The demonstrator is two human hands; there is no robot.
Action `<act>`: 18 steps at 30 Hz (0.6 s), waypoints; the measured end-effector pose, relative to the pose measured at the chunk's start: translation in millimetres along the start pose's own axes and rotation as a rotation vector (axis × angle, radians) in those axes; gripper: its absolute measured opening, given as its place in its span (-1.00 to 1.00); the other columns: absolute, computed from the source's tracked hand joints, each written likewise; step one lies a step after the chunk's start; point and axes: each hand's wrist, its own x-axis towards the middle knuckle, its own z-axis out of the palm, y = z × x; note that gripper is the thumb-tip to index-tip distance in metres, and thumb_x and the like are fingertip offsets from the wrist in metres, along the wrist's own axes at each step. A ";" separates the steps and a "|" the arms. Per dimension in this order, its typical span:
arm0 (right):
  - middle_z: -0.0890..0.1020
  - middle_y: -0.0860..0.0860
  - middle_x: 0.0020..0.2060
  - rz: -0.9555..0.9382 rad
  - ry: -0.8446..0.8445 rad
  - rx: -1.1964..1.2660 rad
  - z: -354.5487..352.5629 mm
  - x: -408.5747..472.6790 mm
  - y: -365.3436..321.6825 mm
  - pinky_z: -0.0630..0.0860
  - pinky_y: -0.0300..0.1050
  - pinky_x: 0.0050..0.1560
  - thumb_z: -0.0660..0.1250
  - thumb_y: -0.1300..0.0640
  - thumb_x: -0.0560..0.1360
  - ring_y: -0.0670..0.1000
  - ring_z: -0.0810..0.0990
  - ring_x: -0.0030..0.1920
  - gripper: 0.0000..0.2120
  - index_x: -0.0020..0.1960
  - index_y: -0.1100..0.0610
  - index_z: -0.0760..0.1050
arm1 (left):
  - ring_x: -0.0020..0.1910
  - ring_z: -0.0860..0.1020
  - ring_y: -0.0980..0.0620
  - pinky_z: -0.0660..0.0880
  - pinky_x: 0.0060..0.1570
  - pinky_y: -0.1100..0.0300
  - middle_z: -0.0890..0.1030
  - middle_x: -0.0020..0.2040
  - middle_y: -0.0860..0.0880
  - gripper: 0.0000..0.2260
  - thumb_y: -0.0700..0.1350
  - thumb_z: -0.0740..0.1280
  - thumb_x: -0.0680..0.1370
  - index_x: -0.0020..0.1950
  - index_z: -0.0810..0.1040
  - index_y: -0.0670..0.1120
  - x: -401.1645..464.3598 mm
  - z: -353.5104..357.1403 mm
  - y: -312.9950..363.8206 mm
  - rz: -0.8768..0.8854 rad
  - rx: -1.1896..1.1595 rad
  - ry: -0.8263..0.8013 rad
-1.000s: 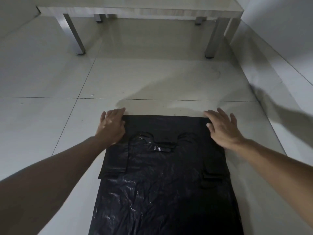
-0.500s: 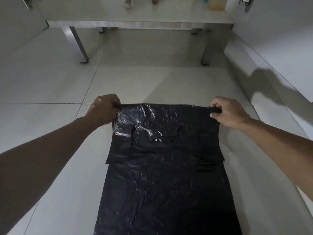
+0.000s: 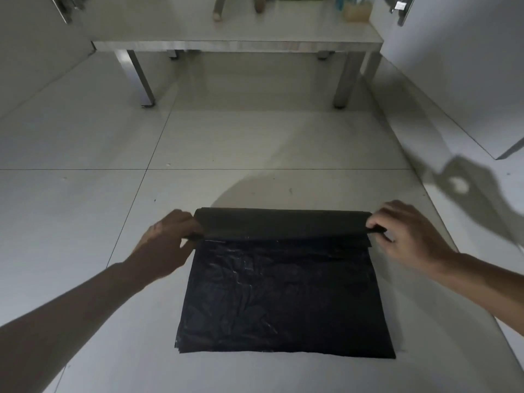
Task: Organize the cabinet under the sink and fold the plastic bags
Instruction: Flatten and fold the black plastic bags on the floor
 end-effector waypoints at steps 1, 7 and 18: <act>0.57 0.02 -0.25 -0.013 -0.018 -0.003 3.0 -6.4 -2.6 0.51 0.00 -0.24 0.54 0.44 0.19 0.10 0.54 -0.22 -0.70 -0.18 0.18 0.57 | -0.14 0.54 0.01 0.55 -0.28 0.10 0.55 -0.13 0.05 -0.80 -0.30 0.49 0.37 -0.11 0.61 -0.06 -5.8 4.3 0.7 0.001 0.010 -0.022; 0.53 -0.04 -0.11 -0.061 -0.185 0.021 17.7 -29.9 -9.1 0.53 -0.05 -0.19 0.52 0.34 0.18 0.01 0.51 -0.11 -0.67 -0.10 0.12 0.59 | 0.04 0.49 -0.02 0.54 -0.19 0.10 0.54 0.06 0.00 -0.72 -0.33 0.47 0.26 -0.11 0.62 -0.07 -23.0 23.0 6.4 -0.078 -0.028 -0.076; 0.51 0.08 0.16 1.077 -0.246 0.820 20.3 8.9 -40.7 0.42 0.00 0.02 0.32 -0.01 0.43 0.13 0.49 0.22 -0.45 0.35 0.17 0.34 | -0.11 0.46 -0.11 0.38 -0.04 0.04 0.45 -0.01 -0.16 -0.85 -0.19 0.33 0.34 -0.24 0.35 -0.06 24.5 7.2 51.0 -1.110 -1.004 -0.061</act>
